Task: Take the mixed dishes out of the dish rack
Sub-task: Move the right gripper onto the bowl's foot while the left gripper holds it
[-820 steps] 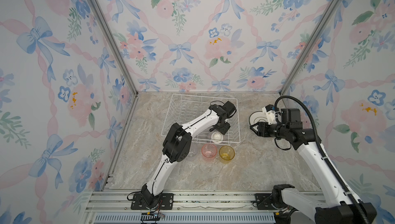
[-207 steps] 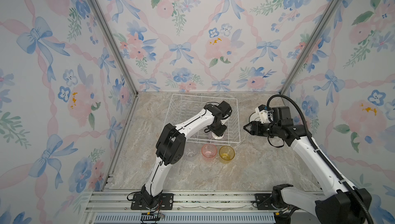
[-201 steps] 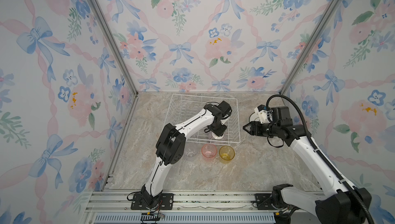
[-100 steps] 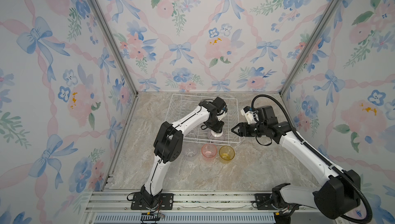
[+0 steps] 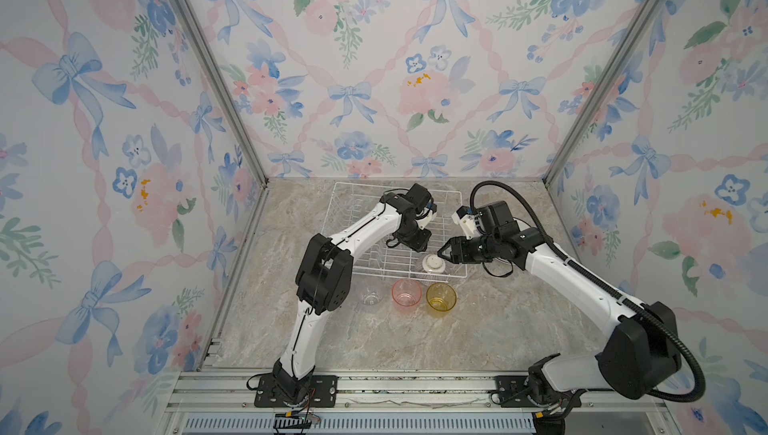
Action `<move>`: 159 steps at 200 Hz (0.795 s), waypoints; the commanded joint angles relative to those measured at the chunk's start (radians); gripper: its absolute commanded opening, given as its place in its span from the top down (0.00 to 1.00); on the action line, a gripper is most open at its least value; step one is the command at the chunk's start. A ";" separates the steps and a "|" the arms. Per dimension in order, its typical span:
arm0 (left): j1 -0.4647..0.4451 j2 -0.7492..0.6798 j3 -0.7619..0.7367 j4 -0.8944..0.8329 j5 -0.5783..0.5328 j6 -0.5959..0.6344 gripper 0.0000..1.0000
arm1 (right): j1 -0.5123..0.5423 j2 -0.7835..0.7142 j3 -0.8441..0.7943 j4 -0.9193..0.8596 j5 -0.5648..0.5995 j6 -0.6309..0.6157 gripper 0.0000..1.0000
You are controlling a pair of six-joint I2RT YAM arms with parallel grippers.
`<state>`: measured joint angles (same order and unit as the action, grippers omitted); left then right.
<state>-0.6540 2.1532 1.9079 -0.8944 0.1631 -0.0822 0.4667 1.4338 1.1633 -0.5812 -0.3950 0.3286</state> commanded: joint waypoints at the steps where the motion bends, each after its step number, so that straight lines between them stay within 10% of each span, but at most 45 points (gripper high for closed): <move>1: 0.021 -0.075 -0.021 0.005 -0.030 -0.014 0.62 | 0.056 0.040 0.085 -0.131 0.130 -0.069 0.44; 159: 0.184 -0.329 -0.317 0.146 0.077 -0.039 0.43 | 0.234 0.361 0.331 -0.327 0.503 -0.067 0.31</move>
<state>-0.4934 1.8851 1.6150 -0.7685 0.2115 -0.1314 0.6804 1.7554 1.4464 -0.8646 0.0566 0.2577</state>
